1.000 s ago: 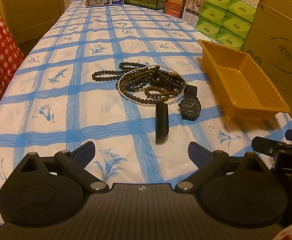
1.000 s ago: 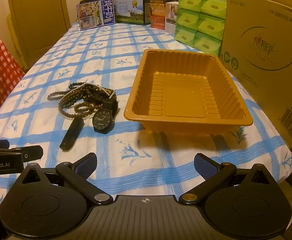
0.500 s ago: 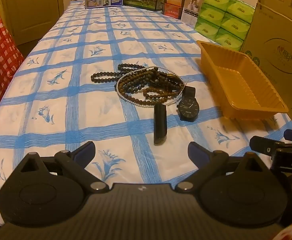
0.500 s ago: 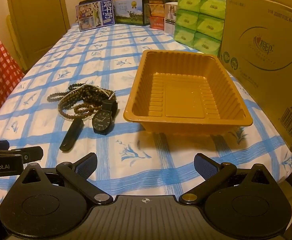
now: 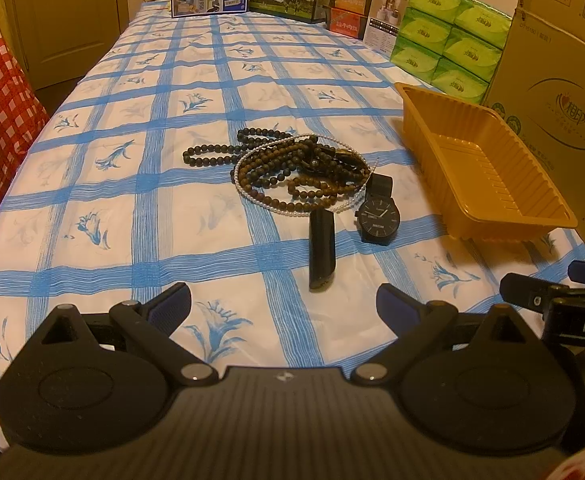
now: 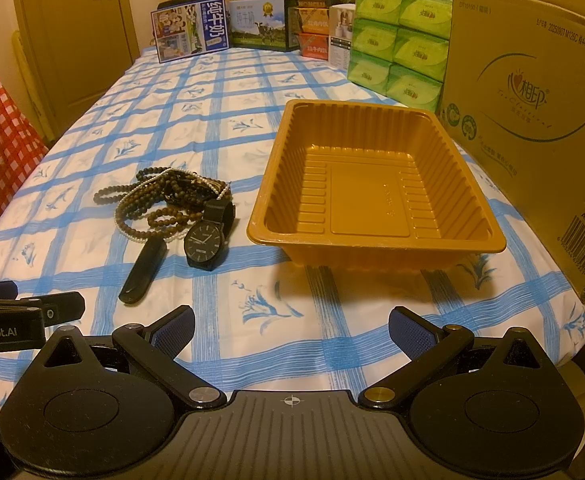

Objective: Organize jewelry

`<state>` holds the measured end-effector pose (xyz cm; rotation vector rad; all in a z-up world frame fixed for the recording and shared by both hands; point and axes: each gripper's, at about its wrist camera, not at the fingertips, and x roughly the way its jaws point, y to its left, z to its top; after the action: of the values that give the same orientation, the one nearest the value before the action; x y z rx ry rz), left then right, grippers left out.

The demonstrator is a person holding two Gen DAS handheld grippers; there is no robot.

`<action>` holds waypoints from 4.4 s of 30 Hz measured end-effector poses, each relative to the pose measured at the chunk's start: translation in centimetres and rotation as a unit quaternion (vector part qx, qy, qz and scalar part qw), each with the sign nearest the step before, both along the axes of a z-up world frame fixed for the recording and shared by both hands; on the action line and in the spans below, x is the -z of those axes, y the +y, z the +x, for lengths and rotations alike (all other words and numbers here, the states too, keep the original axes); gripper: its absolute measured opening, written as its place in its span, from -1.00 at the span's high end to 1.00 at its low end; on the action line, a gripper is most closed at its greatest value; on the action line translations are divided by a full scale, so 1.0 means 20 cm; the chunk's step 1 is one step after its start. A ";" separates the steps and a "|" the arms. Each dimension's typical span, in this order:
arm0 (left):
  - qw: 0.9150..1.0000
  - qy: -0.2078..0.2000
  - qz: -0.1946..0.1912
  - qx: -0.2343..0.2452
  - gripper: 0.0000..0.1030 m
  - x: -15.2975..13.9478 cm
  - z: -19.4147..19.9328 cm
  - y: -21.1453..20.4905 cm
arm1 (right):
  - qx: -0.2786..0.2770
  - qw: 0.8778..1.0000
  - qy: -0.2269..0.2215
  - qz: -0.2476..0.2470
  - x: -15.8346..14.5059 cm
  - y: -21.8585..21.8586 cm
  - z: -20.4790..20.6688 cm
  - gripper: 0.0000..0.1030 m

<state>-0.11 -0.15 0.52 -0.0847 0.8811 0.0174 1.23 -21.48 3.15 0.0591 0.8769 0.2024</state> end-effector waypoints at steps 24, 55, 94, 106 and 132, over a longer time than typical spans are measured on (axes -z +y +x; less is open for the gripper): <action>1.000 0.000 0.000 -0.002 -0.91 0.00 0.00 0.00 | 0.002 1.000 0.000 0.000 0.00 0.00 0.01 -0.99; 1.000 0.000 -0.001 -0.002 -0.90 0.00 0.01 0.00 | 0.002 1.000 0.000 0.001 0.00 -0.01 0.01 -0.99; 0.996 -0.008 -0.091 0.006 -0.54 0.19 0.33 0.03 | 0.248 0.952 -0.068 0.166 0.23 -0.86 0.37 0.06; 0.995 -0.013 -0.101 0.010 -0.54 0.22 0.35 0.02 | 0.256 0.942 -0.044 0.211 0.36 -0.88 0.48 0.68; 0.996 -0.009 -0.030 0.088 0.16 0.31 0.36 -0.08 | 0.130 0.981 -0.143 -0.006 0.10 -0.56 0.45 0.87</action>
<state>7.11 -1.84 -5.68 -0.0630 0.8684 -0.1750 10.21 -32.74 1.14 0.1287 0.5767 -0.0394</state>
